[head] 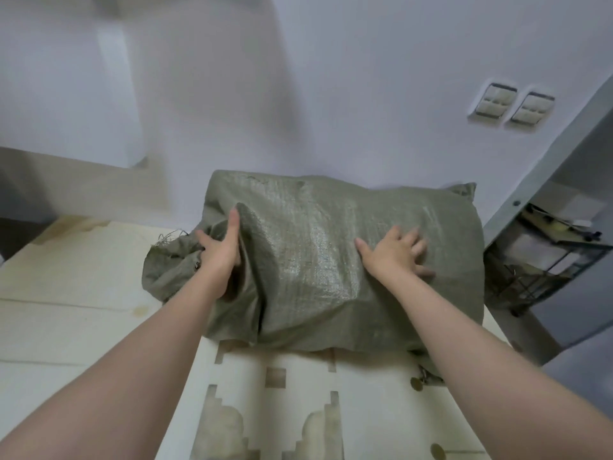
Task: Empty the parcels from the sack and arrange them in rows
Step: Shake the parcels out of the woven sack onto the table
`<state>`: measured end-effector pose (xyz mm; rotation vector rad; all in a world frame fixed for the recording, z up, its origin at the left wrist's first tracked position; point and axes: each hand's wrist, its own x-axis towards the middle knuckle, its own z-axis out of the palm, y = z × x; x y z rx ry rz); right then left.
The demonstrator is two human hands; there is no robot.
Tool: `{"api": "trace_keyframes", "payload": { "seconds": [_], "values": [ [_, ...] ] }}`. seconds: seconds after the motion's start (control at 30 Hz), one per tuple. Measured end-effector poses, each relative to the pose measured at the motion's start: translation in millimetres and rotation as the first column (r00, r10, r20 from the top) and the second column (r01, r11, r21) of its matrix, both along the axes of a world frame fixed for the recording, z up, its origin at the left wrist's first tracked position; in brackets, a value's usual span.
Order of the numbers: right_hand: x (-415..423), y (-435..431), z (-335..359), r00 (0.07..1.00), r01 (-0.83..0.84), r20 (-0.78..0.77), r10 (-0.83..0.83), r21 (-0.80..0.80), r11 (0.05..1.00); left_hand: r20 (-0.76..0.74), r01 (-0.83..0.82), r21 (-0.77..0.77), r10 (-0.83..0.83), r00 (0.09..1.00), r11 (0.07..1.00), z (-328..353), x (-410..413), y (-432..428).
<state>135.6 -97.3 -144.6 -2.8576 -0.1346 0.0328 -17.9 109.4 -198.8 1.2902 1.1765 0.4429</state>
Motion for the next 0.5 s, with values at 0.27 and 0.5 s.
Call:
{"api": "trace_keyframes", "payload": {
  "seconds": [0.27,0.5],
  "values": [
    [46.0,-13.0,-27.8,0.964,0.266,-0.042,-0.263,0.160,0.951,-0.312,0.036,0.238,0.042,0.949,0.971,-43.3,25.1,4.6],
    [43.7,-25.9,-33.6,0.958,0.271,0.048,-0.282,0.155,0.950,-0.361,-0.023,0.251,0.116,0.925,0.968,-52.7,32.4,2.3]
  ]
}}
